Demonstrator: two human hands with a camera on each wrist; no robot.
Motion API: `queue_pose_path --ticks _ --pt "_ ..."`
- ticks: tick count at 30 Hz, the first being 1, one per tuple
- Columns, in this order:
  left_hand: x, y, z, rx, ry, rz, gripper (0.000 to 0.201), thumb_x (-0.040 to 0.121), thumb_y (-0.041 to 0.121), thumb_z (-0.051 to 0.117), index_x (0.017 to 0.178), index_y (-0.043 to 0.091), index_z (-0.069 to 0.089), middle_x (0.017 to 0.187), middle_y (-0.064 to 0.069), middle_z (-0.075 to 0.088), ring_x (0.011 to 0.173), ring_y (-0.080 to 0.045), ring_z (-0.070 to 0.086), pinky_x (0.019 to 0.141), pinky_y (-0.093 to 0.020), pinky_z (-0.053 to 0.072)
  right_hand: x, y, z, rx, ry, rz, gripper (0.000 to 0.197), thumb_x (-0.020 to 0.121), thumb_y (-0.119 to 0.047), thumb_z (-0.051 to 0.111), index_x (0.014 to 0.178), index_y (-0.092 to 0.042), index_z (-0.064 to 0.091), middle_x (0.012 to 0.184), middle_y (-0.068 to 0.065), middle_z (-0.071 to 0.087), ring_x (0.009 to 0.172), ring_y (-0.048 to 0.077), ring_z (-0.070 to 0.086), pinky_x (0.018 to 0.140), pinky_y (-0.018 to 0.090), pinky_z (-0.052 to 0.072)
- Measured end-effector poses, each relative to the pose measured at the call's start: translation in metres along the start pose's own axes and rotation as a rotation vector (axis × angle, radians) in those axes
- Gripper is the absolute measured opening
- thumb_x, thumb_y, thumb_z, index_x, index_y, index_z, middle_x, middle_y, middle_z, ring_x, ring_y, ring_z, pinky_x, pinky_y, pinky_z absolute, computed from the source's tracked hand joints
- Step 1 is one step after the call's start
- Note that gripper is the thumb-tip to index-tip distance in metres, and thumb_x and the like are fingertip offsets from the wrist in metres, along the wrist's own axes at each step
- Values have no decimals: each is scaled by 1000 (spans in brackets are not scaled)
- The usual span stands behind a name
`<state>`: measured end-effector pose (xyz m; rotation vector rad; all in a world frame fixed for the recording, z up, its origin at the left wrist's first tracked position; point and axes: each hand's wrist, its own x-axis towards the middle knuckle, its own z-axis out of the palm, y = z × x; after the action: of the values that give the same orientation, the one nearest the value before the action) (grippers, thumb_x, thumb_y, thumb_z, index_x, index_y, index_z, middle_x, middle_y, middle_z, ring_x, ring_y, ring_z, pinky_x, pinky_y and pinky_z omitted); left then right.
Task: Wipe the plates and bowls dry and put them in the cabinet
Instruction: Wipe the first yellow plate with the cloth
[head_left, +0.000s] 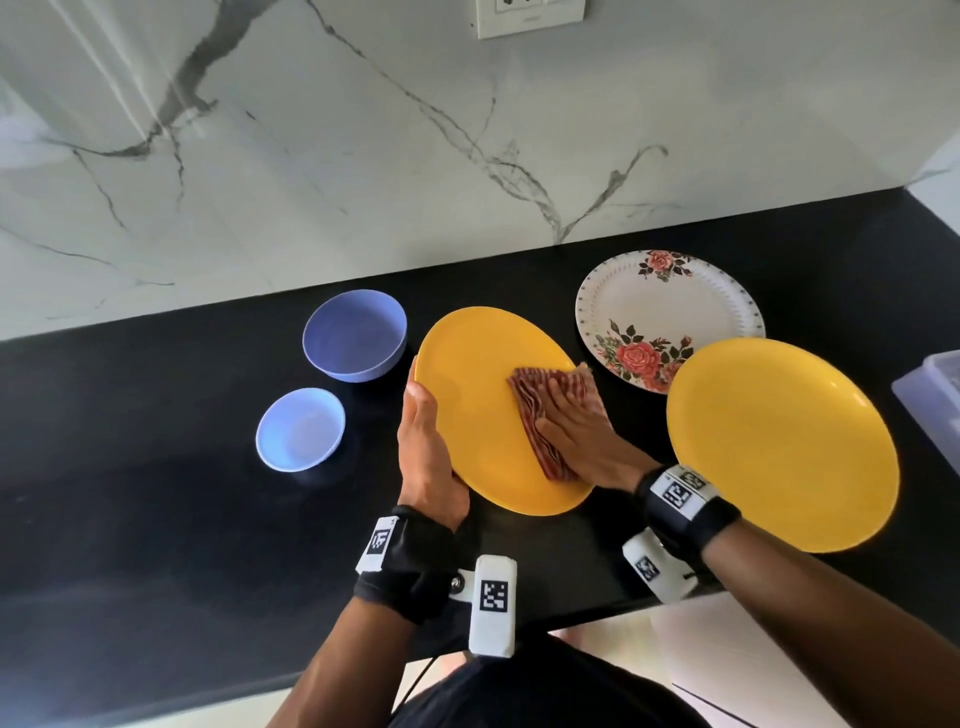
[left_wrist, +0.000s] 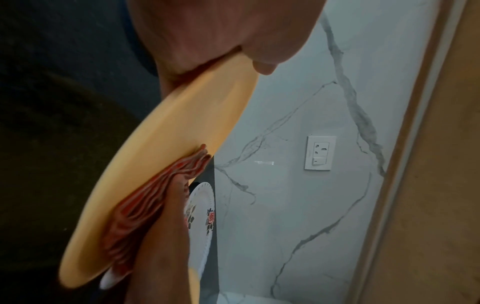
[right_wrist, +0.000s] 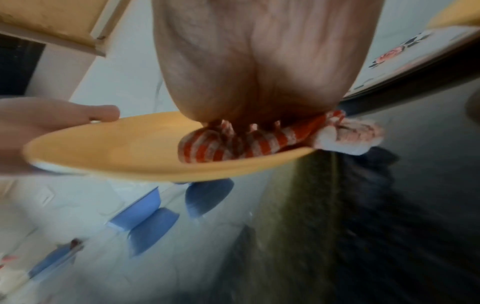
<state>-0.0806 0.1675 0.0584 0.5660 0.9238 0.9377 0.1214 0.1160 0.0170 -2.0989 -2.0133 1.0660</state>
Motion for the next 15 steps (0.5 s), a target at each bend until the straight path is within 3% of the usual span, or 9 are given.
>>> queue_pose_path --ticks 3,6,8,10,13,15 --pt "0 2 -1 71 29 16 47 104 66 37 146 50 52 144 8 63 132 -28 60 108 -64 47 26 -5 -8 -25 -1 19 55 111 -32 10 160 -13 -7 164 2 -22 151 20 -25 121 40 -20" --pt "2 9 -1 123 36 -2 49 103 65 40 146 45 53 139 6 67 127 -26 65 106 -62 50 40 -21 -20 -24 54 16 58 111 -36 14 160 -15 -10 164 -3 -22 152 20 -25 110 34 -23" --pt "4 13 -2 154 46 2 49 105 62 41 148 42 53 137 6 69 126 -24 66 108 -60 50 49 -32 -25 -151 69 -32 57 112 -32 17 162 -13 -1 167 7 -22 153 29 -24 105 32 -30" --pt "6 17 -2 182 56 7 50 106 59 42 149 38 53 134 6 70 125 -23 66 110 -58 49 57 -43 -31 -247 54 -93 57 110 -34 8 162 -9 5 166 15 -21 151 37 -26 105 35 -36" --pt "8 19 -2 192 44 16 48 108 54 40 148 32 56 133 0 72 124 -25 68 111 -55 49 61 -62 -28 -327 84 -240 87 86 -49 -19 162 -10 1 167 16 -16 152 40 -21 123 53 -14" --pt "9 18 -1 163 33 41 50 108 54 41 145 27 60 134 -5 71 126 -25 67 113 -51 47 55 -78 -21 -310 136 -337 70 98 -46 -11 160 -14 -5 169 13 -10 153 33 -21 125 51 -12"
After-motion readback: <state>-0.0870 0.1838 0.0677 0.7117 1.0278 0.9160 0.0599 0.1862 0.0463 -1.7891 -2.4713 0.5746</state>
